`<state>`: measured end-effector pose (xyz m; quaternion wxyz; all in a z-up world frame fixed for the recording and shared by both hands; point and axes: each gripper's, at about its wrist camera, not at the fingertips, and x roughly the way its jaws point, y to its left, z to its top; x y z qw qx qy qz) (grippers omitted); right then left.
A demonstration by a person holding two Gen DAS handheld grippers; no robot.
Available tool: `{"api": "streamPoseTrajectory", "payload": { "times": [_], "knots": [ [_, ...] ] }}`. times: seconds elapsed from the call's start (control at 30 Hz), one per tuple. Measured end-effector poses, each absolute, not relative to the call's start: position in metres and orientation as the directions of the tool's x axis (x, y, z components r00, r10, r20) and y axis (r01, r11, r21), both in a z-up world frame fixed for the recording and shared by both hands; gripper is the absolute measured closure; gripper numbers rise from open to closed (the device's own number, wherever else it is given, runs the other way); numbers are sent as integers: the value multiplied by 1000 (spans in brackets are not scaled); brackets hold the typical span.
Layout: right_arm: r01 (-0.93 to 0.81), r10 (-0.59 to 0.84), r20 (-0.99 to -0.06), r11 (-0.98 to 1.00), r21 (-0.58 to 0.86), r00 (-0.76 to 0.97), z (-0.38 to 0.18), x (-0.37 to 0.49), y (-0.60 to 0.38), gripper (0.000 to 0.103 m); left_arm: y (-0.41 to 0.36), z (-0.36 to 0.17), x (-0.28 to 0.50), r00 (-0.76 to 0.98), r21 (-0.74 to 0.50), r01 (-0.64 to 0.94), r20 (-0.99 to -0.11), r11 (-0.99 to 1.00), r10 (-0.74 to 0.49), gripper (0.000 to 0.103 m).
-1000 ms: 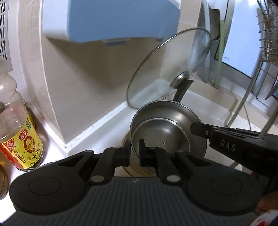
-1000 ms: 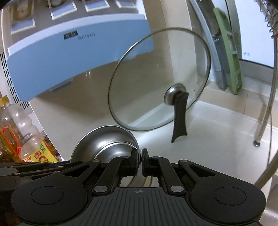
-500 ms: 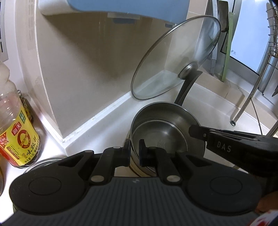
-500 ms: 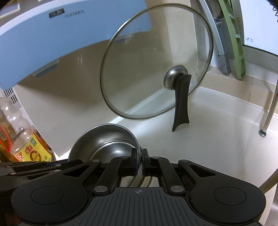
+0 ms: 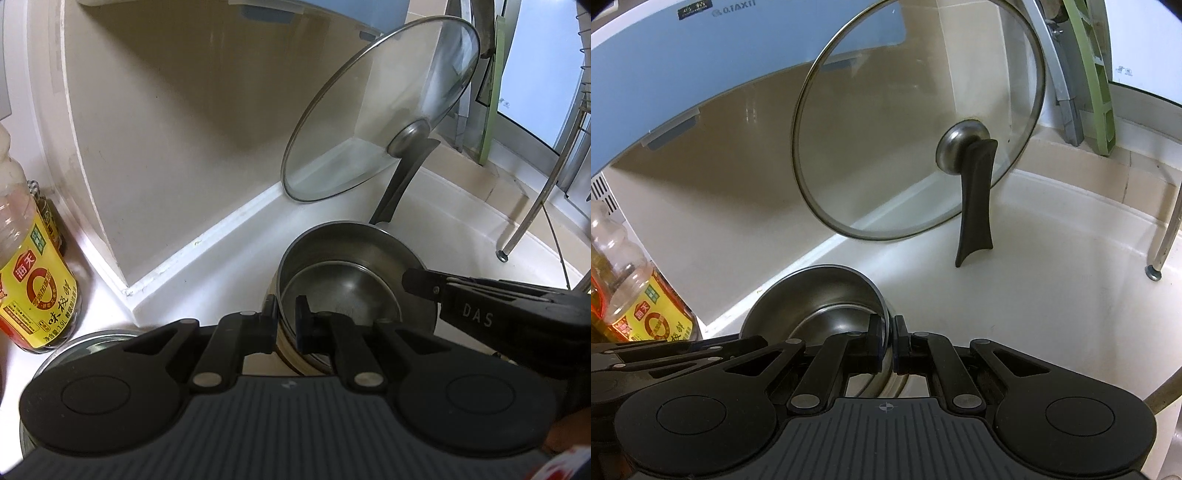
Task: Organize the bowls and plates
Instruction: 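Lift the steel pot and lower it into the cream bowl stack, then open both grippers and pull back from the stacked bowls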
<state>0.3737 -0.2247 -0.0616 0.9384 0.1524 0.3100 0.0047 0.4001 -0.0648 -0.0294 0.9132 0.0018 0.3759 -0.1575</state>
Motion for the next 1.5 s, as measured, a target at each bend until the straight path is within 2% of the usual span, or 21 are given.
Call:
{"api": "streamPoseTrajectory", "payload": {
  "times": [0.37, 0.43, 0.5, 0.57, 0.63, 0.83, 1.07, 1.5],
  "knots": [
    [87, 87, -596, 963, 256, 798, -63, 372, -223, 98, -63, -28, 398, 667, -124, 293, -683, 948, -296, 95],
    [86, 91, -597, 962, 261, 797, -64, 372, -224, 95, -62, -28, 396, 669, -122, 290, -684, 949, -293, 94],
    [81, 106, -599, 958, 276, 794, -63, 370, -225, 84, -61, -26, 394, 672, -124, 287, -681, 950, -292, 92],
    [76, 111, -590, 956, 284, 800, -61, 367, -226, 55, -60, -23, 391, 678, -123, 286, -675, 950, -291, 91],
    [72, 111, -578, 956, 284, 809, -58, 361, -226, 49, -59, -19, 386, 685, -121, 284, -669, 951, -290, 91],
    [59, 149, -580, 944, 324, 801, -54, 338, -228, 44, -54, -8, 361, 691, -120, 296, -658, 948, -299, 87],
    [44, 211, -583, 919, 391, 785, -52, 293, -233, 40, -46, -7, 315, 674, -128, 294, -675, 947, -301, 87],
    [24, 278, -629, 904, 426, 726, -62, 216, -237, 39, -46, -17, 226, 653, -111, 255, -713, 960, -256, 87]
  ]
}}
